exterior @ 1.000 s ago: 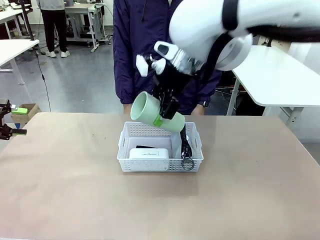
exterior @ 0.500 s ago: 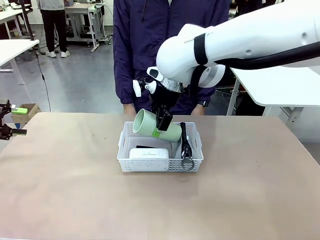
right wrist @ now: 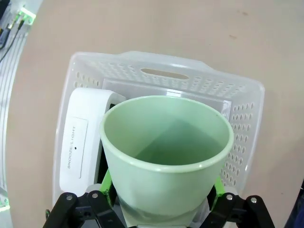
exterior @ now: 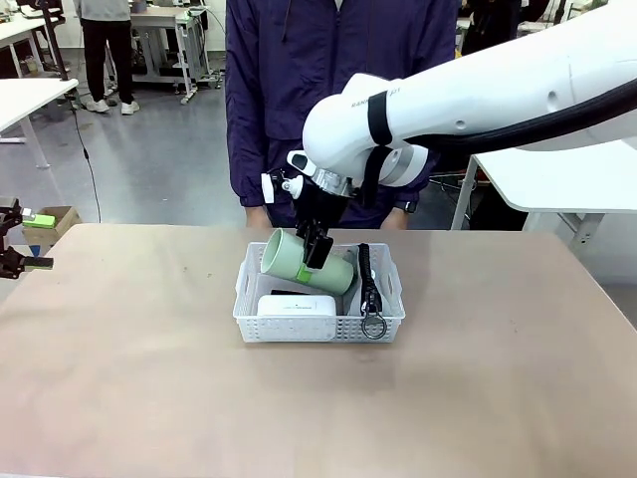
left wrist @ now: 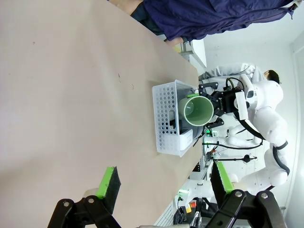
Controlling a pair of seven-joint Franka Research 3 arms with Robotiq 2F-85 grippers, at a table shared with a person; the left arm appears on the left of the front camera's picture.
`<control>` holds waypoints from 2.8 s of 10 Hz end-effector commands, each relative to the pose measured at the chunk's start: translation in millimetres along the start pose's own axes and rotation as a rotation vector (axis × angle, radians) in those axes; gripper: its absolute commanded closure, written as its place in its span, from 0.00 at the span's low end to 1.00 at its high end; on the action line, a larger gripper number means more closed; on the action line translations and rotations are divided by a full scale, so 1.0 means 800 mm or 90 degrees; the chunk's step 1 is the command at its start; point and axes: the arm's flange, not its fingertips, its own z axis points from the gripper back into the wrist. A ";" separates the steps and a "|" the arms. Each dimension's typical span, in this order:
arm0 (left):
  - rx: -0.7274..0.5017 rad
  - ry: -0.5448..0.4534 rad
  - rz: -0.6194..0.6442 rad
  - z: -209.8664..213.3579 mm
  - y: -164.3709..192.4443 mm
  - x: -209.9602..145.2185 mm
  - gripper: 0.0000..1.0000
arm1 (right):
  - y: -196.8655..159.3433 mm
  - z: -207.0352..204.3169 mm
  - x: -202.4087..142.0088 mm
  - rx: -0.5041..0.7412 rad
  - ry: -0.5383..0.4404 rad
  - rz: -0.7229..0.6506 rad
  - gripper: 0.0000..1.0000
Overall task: Efficiently arrange items inside the basket to fit them all.
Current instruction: Pick up the Reusable plastic cup and place it inside the Organizing basket.
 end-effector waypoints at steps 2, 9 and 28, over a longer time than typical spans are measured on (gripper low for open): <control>0.004 0.000 -0.005 0.000 -0.004 -0.004 0.00 | -0.016 -0.004 0.010 0.024 0.033 -0.033 0.11; 0.004 0.000 -0.005 0.000 -0.004 -0.004 0.00 | -0.029 -0.009 0.010 -0.006 0.071 -0.097 0.11; 0.004 0.000 -0.005 0.000 -0.004 -0.004 0.00 | 0.108 0.206 -0.162 0.034 -0.127 -0.356 0.00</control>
